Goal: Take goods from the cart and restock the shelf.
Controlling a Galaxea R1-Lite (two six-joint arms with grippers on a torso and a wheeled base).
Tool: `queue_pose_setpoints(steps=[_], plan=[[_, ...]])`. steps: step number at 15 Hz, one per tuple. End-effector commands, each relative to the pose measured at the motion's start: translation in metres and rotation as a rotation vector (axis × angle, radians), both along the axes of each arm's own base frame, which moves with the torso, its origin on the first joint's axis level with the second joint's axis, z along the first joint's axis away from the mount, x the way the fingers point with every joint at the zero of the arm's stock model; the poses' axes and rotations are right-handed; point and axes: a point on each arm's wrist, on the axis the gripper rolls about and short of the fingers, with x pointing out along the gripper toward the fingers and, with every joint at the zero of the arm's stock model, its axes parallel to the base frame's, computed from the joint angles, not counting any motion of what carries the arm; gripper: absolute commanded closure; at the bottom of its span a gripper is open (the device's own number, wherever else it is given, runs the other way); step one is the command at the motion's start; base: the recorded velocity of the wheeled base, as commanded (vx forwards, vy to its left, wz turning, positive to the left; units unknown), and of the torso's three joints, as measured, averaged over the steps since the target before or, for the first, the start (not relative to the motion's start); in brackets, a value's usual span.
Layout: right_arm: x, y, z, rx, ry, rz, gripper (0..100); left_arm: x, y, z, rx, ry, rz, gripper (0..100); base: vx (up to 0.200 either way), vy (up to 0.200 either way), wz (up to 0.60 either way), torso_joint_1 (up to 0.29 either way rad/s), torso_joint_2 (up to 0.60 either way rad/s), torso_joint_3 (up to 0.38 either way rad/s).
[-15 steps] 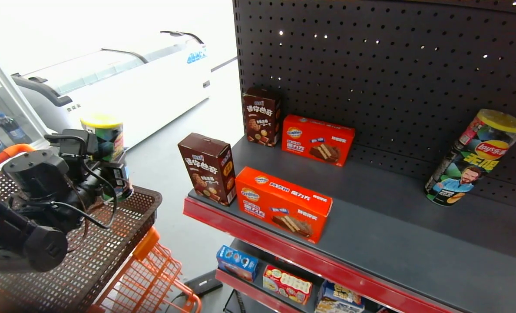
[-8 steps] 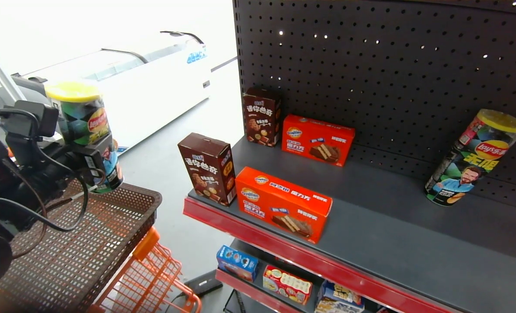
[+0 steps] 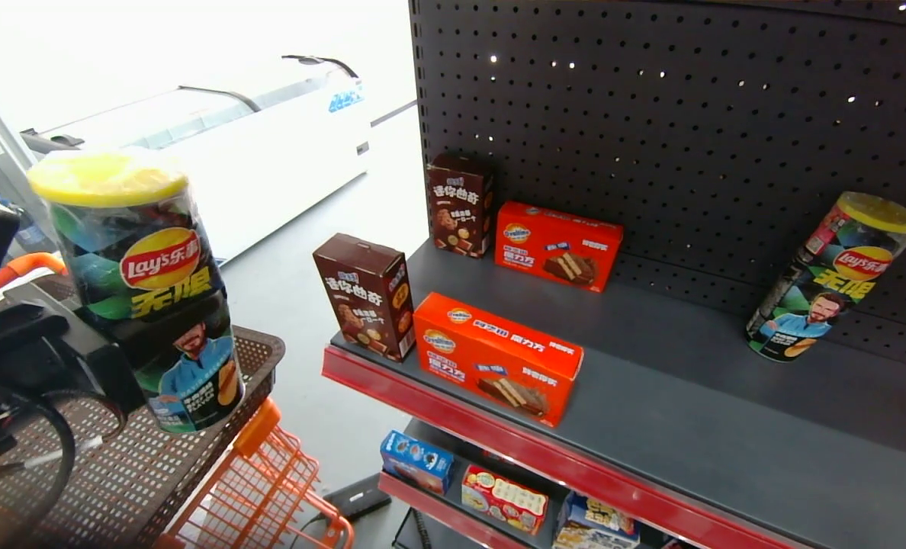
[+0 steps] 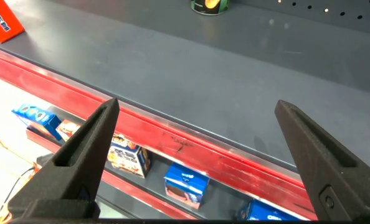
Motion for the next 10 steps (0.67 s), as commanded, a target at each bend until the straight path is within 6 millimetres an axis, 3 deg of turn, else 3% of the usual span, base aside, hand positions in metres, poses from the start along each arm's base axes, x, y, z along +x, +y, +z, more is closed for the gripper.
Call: queue_pose_setpoints(steps=[1,8,10], plan=[[0.0,0.0,0.0,0.0,0.002,0.0,0,-0.02,-0.011,0.008,-0.014,-0.05,-0.085,100,0.0,0.0,0.0,0.0,0.0,0.0],[0.0,0.0,0.0,0.0,0.002,0.0,0,-0.035,-0.05,0.008,-0.054,-0.023,-0.365,100,0.0,0.0,0.0,0.0,0.0,0.0],[0.0,0.0,0.0,0.0,0.002,0.0,0,-0.04,-0.056,-0.003,-0.043,0.015,-0.444,100,0.0,0.0,0.0,0.0,0.0,0.0]])
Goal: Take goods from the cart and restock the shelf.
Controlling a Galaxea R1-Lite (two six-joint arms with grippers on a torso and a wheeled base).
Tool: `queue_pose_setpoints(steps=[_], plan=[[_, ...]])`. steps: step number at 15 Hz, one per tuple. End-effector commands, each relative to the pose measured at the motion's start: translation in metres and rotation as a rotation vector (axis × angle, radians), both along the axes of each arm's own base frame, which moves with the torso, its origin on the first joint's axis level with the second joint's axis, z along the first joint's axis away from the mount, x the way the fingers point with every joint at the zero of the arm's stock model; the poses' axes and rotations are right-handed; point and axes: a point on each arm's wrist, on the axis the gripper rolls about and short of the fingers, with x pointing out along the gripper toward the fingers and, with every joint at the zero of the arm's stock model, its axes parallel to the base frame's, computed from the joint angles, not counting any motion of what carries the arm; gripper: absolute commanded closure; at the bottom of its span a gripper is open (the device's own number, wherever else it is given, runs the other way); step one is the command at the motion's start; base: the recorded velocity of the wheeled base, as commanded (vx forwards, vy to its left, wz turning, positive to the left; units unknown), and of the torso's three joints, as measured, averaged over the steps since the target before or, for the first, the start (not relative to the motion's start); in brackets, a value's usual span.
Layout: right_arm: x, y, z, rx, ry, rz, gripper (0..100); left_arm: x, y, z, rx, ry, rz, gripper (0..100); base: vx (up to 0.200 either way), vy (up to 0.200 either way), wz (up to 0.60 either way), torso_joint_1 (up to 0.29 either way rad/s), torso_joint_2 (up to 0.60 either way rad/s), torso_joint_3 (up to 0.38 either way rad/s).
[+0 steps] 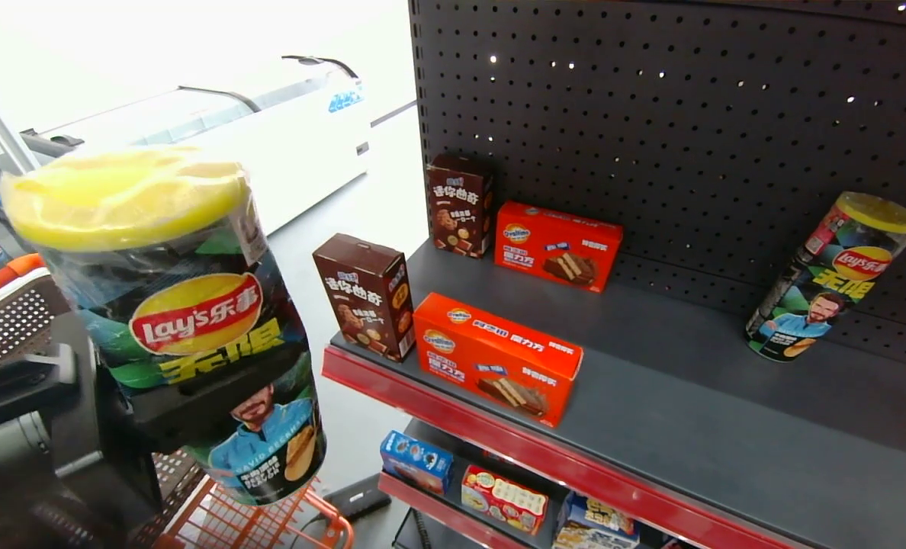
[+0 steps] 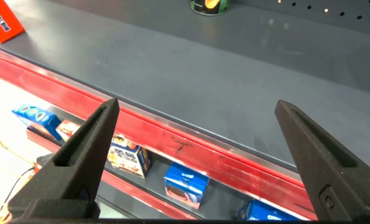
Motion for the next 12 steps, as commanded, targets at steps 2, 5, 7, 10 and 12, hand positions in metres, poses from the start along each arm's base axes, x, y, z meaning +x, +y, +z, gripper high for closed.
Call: queue_pose_setpoints(steps=[2,5,7,10,12], plan=[[0.0,0.0,0.0,0.0,0.001,0.0,0,-0.005,-0.009,-0.014,0.025,0.048,-0.1,100,0.0,0.0,0.0,0.0,0.0,0.0],[0.0,0.0,0.0,0.0,0.001,0.0,0,0.002,-0.02,-0.01,0.016,0.07,-0.164,100,0.0,0.0,0.0,0.0,0.0,0.0],[0.0,0.0,0.0,0.0,0.001,0.0,0,-0.001,-0.026,-0.014,0.02,0.09,-0.208,100,0.0,0.0,0.0,0.0,0.0,0.0],[0.0,0.0,0.0,-0.003,0.001,0.003,0,-0.003,-0.035,-0.015,0.019,0.11,-0.263,100,0.0,0.0,0.0,0.0,0.0,0.0],[0.0,0.0,0.0,-0.002,0.001,0.003,0,-0.003,-0.04,-0.017,0.014,0.136,-0.286,100,0.0,0.0,0.0,0.0,0.0,0.0]])
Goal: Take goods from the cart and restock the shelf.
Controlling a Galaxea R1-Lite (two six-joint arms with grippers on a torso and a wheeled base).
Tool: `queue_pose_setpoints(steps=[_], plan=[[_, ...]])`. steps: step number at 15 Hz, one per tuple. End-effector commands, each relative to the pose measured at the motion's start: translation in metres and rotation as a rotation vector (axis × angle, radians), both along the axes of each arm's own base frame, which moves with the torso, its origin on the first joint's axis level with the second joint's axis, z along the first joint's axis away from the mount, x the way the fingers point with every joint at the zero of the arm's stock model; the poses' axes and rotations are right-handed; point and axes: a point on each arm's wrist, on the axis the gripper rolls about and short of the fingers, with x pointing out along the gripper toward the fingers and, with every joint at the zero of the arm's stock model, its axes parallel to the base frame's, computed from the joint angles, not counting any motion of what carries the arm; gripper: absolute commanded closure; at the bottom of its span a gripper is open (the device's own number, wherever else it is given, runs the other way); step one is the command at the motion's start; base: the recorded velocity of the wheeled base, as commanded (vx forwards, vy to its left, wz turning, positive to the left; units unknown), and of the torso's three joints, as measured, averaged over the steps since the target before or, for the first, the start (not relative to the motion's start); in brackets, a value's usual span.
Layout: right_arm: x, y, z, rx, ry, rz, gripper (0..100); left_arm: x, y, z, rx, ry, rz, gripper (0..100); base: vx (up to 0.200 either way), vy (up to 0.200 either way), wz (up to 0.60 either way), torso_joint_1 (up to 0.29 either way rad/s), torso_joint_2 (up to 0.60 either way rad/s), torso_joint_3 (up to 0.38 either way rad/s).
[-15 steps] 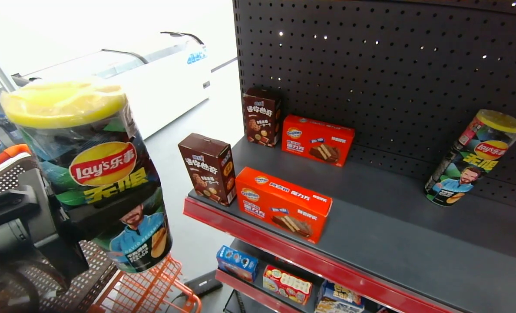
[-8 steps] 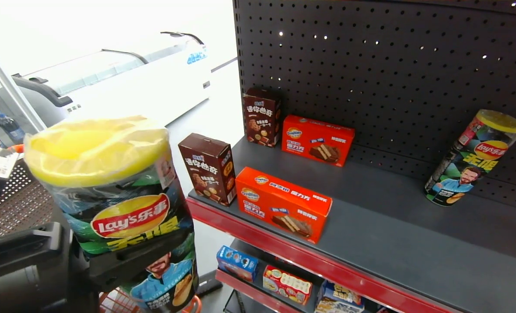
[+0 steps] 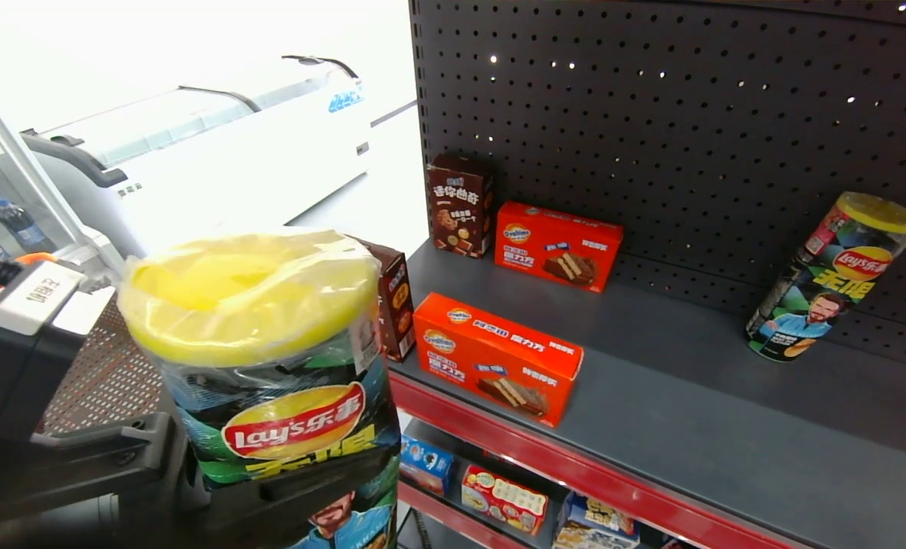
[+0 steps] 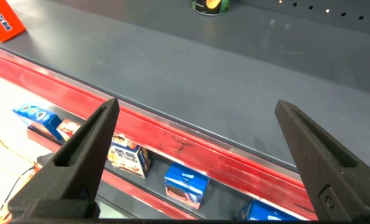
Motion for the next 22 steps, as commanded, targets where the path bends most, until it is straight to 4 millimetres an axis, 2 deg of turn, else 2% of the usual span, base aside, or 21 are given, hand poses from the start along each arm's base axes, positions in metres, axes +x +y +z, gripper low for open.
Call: queue_pose_setpoints(steps=[1,7,16,22], plan=[[0.0,0.0,0.0,0.0,0.0,0.0,0,0.004,-0.006,-0.003,0.011,0.017,-0.013,100,0.0,0.0,0.0,0.0,0.0,0.0],[0.0,0.0,0.0,0.0,0.002,0.002,0,0.005,-0.016,-0.001,0.01,0.019,-0.068,100,0.0,0.0,0.0,0.0,0.0,0.0],[0.0,0.0,0.0,0.0,0.002,0.002,0,0.006,-0.017,-0.001,0.011,0.02,-0.07,100,0.0,0.0,-0.6,0.004,0.0,0.003],[0.0,0.0,0.0,0.0,0.002,0.002,0,0.005,-0.015,-0.002,0.012,0.021,-0.065,100,0.0,0.0,0.0,0.0,0.0,0.0]])
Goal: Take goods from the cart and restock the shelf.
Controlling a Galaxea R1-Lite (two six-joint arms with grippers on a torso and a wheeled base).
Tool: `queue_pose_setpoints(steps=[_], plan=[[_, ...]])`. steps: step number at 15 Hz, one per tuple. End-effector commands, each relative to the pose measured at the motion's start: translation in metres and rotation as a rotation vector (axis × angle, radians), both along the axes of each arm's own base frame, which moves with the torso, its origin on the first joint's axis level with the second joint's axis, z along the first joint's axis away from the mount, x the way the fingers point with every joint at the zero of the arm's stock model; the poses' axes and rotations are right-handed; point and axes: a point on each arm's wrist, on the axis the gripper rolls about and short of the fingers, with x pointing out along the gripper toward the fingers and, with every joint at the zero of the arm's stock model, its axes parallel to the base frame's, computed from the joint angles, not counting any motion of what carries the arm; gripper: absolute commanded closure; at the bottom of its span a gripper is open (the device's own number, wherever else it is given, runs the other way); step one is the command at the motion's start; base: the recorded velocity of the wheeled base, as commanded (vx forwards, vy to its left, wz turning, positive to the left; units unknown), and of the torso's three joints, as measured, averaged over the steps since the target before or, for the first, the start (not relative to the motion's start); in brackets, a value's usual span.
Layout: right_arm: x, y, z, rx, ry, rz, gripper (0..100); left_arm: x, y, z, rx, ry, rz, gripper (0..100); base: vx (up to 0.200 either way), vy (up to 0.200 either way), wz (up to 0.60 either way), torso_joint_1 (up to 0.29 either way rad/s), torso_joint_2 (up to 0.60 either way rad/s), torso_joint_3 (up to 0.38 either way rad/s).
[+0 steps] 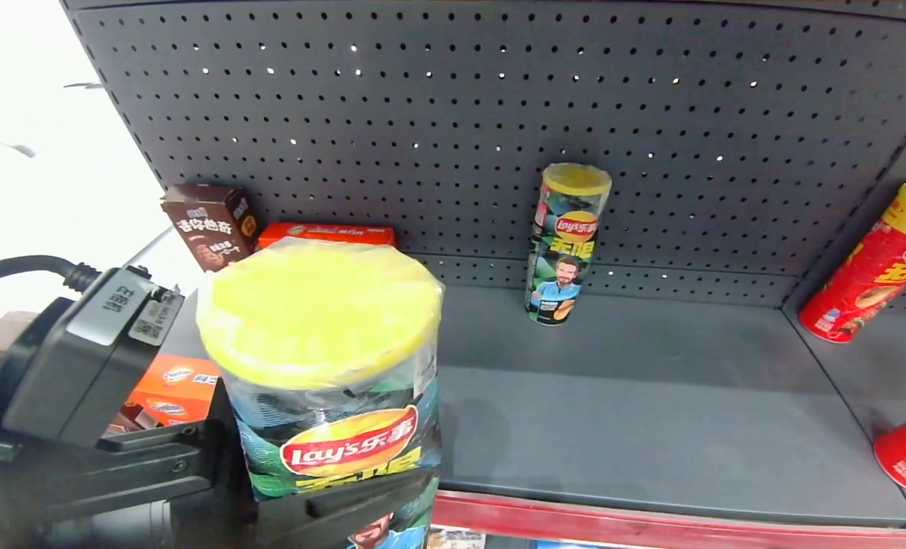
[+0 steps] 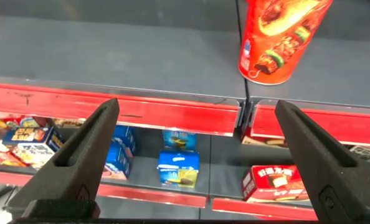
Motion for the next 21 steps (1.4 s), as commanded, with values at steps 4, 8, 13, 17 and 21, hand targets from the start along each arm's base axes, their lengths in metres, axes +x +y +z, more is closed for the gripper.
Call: queue_pose_setpoints(steps=[4,8,13,17,21], plan=[[0.0,0.0,0.0,0.0,0.001,0.0,0,-0.001,0.002,-0.002,0.003,0.004,0.004,100,0.0,0.0,-0.45,0.003,0.0,0.004],[0.0,0.0,0.0,0.0,0.001,0.0,0,-0.001,0.002,-0.004,0.008,0.01,0.006,100,0.0,0.0,0.0,0.0,0.0,0.0],[0.0,0.0,0.0,0.0,0.001,0.0,0,-0.006,0.008,0.003,-0.031,0.0,0.015,100,0.0,0.0,0.0,0.0,0.0,0.0],[0.0,0.0,0.0,-0.003,0.001,0.003,0,-0.007,0.009,0.012,-0.099,-0.013,0.011,100,0.0,0.0,0.0,0.0,0.0,0.0],[0.005,0.0,0.07,0.076,-0.024,0.06,0,-0.004,0.006,0.013,-0.105,-0.001,0.013,100,0.0,0.0,0.0,0.0,0.0,0.0]])
